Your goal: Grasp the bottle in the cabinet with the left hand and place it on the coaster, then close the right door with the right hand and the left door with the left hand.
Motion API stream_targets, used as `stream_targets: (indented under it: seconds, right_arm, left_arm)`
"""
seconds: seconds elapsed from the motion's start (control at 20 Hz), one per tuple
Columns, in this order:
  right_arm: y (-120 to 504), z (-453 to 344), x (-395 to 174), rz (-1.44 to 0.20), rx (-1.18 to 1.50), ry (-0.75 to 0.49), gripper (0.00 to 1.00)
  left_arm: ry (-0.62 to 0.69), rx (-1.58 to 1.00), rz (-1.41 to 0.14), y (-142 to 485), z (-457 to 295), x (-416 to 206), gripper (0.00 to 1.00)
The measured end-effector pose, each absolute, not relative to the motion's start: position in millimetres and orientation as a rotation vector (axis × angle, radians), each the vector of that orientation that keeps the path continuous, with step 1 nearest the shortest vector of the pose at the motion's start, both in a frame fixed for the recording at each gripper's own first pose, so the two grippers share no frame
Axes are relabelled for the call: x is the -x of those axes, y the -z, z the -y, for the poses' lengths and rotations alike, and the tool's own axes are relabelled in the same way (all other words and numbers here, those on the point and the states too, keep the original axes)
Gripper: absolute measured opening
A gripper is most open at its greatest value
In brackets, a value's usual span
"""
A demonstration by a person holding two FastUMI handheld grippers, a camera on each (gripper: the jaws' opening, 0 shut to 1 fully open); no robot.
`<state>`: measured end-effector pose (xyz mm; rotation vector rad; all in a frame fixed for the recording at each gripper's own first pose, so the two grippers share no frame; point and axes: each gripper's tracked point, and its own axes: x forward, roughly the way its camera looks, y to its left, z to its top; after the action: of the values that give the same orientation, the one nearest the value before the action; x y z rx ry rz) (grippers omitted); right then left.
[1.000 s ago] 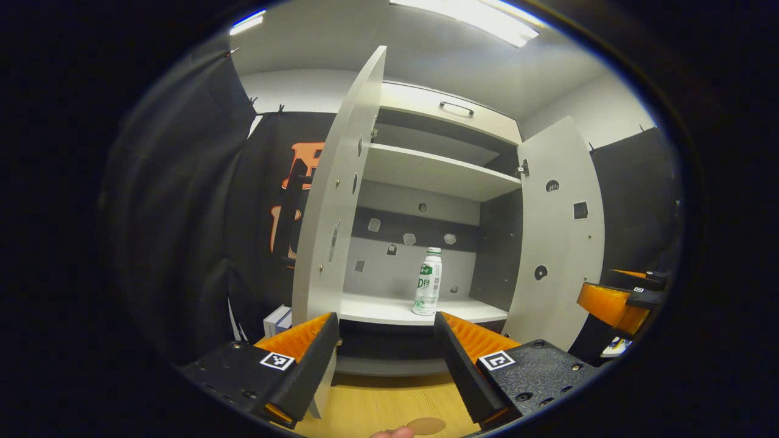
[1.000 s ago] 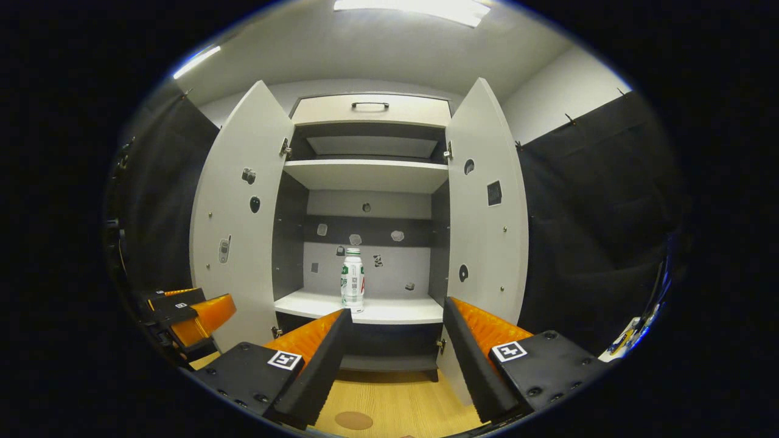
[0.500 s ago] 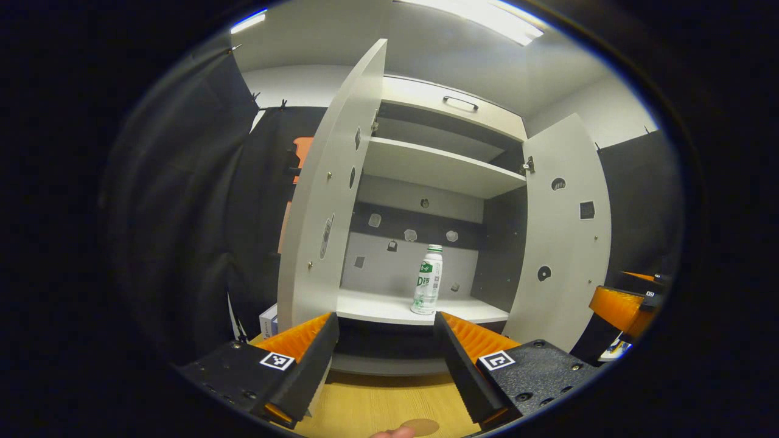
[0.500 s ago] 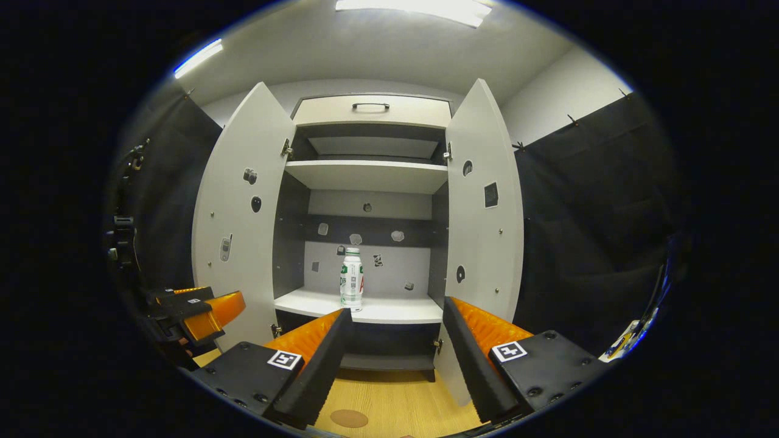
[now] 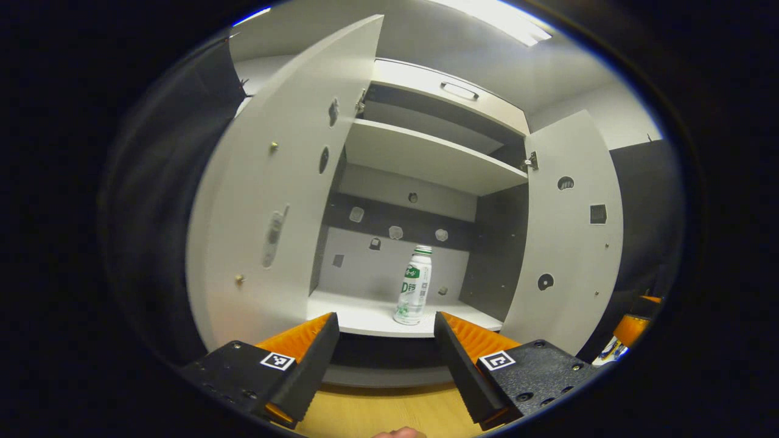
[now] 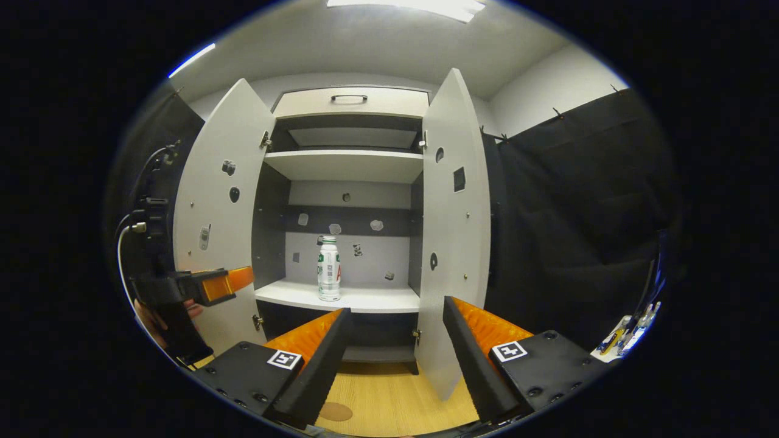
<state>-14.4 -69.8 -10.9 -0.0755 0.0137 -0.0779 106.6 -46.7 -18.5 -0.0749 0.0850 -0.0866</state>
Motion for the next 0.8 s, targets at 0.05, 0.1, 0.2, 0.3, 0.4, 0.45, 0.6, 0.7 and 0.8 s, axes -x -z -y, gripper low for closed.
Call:
stream_targets:
  seconds: [0.05,0.1,0.2,0.3,0.4,0.45,0.6,0.7,0.8]
  right_arm:
    - [11,79,17,-0.017,0.079,0.099,0.98]
    - [12,89,20,-0.023,0.084,0.122,0.98]
    - [14,104,26,-0.039,0.091,0.16,0.98]
    - [15,111,31,-0.04,0.081,0.183,0.98]
    - [18,114,33,-0.048,0.068,0.192,0.98]
    - [20,115,35,-0.052,0.066,0.197,0.98]
    - [22,120,41,-0.059,0.064,0.212,0.98]
    - [24,125,45,-0.069,0.062,0.224,0.98]
    - [27,132,48,-0.079,0.057,0.241,0.98]
  left_arm:
    - [0.118,0.096,-0.082,15,57,-124,0.95]
    - [0.151,0.103,-0.072,10,68,-142,0.95]
    - [0.18,0.088,-0.074,11,84,-181,0.95]
    - [0.199,0.07,-0.097,18,98,-219,0.95]
    - [0.194,0.018,-0.12,32,102,-254,0.95]
    - [0.187,-0.003,-0.136,41,102,-268,0.95]
    - [0.179,-0.013,-0.182,69,107,-308,0.95]
    - [0.166,-0.038,-0.19,81,108,-329,0.95]
    - [0.144,-0.063,-0.192,88,105,-344,0.95]
